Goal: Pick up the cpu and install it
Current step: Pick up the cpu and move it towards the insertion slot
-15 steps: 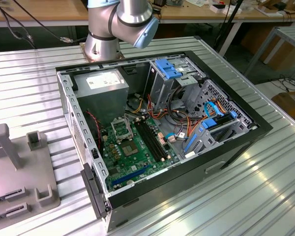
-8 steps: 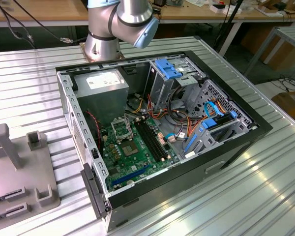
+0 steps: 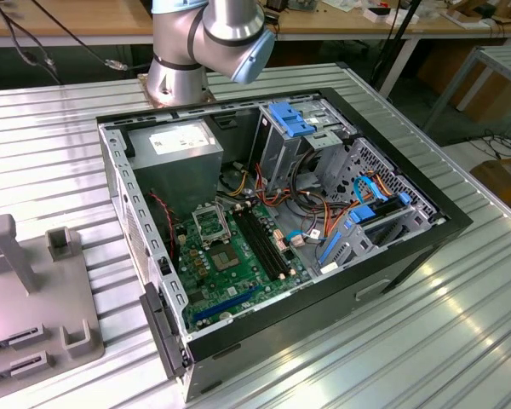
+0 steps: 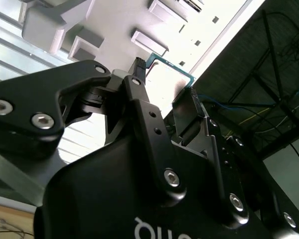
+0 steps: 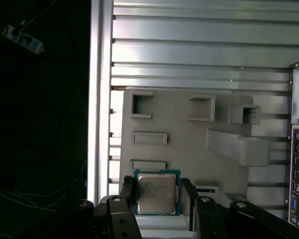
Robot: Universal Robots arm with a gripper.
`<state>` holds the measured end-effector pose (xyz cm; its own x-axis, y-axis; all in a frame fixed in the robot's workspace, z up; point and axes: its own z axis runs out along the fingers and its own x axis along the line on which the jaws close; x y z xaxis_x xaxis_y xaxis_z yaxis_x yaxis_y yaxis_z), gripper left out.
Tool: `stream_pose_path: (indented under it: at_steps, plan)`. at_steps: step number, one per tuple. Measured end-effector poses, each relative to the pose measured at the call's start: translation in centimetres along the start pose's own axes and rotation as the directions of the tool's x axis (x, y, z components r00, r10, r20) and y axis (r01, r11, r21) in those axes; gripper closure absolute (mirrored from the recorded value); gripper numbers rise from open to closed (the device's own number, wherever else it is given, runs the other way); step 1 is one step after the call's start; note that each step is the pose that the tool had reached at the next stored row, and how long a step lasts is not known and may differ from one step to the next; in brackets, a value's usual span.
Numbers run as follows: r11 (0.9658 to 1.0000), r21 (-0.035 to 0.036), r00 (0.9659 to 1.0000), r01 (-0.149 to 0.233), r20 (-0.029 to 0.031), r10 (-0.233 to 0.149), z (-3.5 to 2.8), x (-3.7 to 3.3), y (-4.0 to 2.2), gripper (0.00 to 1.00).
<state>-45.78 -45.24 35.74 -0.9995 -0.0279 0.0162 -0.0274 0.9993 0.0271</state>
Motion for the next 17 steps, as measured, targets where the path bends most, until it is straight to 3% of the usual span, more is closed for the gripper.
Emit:
stream_pose_path:
  at_steps: [2, 17]
  plan:
    - [1.0, 0.0, 1.0, 0.0, -0.003, 0.0, -0.22, -0.6, -0.01, 0.53]
    - [1.0, 0.0, 1.0, 0.0, -0.0042, 0.0, -0.64, -0.96, -0.01, 0.53]
